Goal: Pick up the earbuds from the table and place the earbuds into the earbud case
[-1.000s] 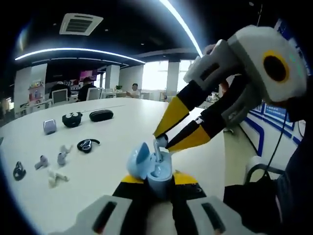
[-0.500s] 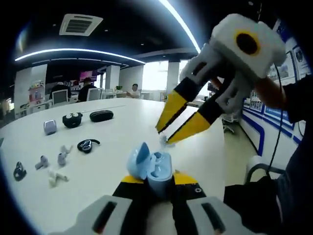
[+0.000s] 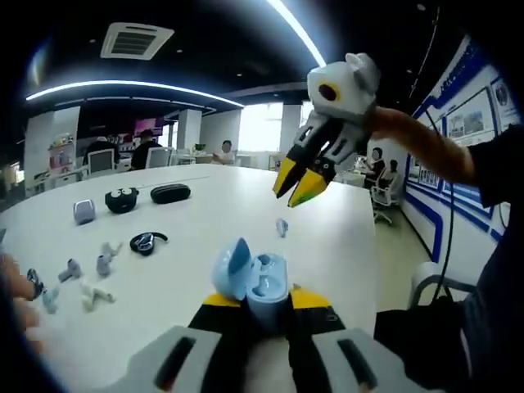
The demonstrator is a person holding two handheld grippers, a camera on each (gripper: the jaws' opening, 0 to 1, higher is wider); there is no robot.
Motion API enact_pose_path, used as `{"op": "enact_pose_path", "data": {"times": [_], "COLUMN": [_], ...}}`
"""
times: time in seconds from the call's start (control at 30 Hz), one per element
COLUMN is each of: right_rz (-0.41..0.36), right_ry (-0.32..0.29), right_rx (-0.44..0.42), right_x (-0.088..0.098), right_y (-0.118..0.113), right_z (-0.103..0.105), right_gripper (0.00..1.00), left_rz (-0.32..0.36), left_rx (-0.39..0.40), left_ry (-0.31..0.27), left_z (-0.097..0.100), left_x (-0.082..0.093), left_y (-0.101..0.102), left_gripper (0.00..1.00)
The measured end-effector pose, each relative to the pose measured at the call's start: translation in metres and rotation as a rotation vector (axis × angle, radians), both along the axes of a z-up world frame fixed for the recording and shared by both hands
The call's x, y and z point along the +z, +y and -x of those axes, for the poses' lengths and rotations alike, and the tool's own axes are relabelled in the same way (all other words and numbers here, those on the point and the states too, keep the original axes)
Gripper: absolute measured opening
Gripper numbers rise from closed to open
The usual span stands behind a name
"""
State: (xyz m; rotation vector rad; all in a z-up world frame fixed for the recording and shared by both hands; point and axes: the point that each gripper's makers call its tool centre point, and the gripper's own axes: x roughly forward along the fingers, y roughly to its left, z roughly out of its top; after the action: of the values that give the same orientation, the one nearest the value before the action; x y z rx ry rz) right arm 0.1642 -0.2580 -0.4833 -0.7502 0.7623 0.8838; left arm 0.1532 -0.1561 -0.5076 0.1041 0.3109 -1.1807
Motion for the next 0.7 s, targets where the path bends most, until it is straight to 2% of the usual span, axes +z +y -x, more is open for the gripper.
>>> {"op": "enact_pose_path", "data": {"times": [0.13, 0.27, 0.37, 0.43, 0.7], "right_rz": [-0.050, -0.069, -0.126, -0.180, -0.203], "right_ry": [0.060, 0.067, 0.073, 0.067, 0.087], "right_rx": [-0.046, -0.055, -0.071, -0.083, -0.069], "right_x": [-0.012, -0.027, -0.034, -0.031, -0.031], "right_y": [-0.013, -0.019, -0.017, -0.012, -0.021], "right_z": [0.004, 0.006, 0.003, 0.000, -0.007], "right_gripper": [0.16, 0.16, 0.16, 0.16, 0.15], "left_rz": [0.002, 0.007, 0.011, 0.012, 0.015], "left_rx": [0.003, 0.005, 0.006, 0.005, 0.004], "left_ry": [0.003, 0.008, 0.016, 0.018, 0.019], "left_z": [0.000, -0.001, -0.002, -0.002, -0.002], "left_x": [0.000, 0.000, 0.001, 0.001, 0.001], "left_y": [0.000, 0.000, 0.000, -0.001, -0.001], "left_gripper": [0.19, 0.19, 0.19, 0.19, 0.19]}}
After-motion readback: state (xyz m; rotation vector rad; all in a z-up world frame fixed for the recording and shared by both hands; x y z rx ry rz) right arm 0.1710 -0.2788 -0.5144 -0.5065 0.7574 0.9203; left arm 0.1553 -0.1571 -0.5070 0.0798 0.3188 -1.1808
